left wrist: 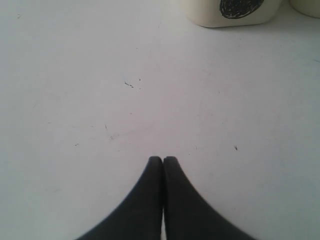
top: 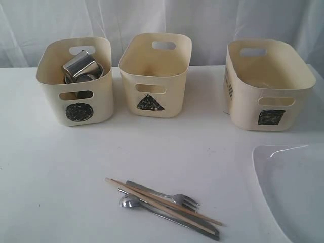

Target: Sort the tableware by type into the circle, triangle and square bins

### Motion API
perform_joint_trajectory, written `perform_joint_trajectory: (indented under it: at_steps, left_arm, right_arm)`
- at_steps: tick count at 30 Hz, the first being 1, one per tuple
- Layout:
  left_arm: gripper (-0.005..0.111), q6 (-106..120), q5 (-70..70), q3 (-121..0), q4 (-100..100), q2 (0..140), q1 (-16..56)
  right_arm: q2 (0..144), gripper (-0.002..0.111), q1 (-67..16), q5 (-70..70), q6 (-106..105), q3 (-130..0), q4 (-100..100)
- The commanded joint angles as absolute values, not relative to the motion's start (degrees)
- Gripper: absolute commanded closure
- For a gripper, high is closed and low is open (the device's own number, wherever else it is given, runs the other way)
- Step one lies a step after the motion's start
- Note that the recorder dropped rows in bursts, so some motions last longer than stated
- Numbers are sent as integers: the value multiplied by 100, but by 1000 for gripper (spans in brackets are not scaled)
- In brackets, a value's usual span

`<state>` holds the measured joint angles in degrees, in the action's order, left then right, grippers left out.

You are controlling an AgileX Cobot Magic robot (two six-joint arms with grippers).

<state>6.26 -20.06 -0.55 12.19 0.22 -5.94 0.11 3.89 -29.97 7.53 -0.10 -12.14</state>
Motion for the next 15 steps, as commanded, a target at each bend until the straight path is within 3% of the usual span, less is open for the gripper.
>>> perform_joint_trajectory:
  at_steps: [1,10,15]
  left_arm:
    - [107,638,-2095,0,1231,0,-553]
    - [107,638,-2095,0,1231,0,-553]
    - [107,638,-2095,0,1231,0,-553]
  right_arm:
    - [0,108,388,-3604,1908,0,-573]
    - [81,108,388,-3464,-204,-921,2115]
    - [1703,108,388,-3765,-734,-2231,2039]
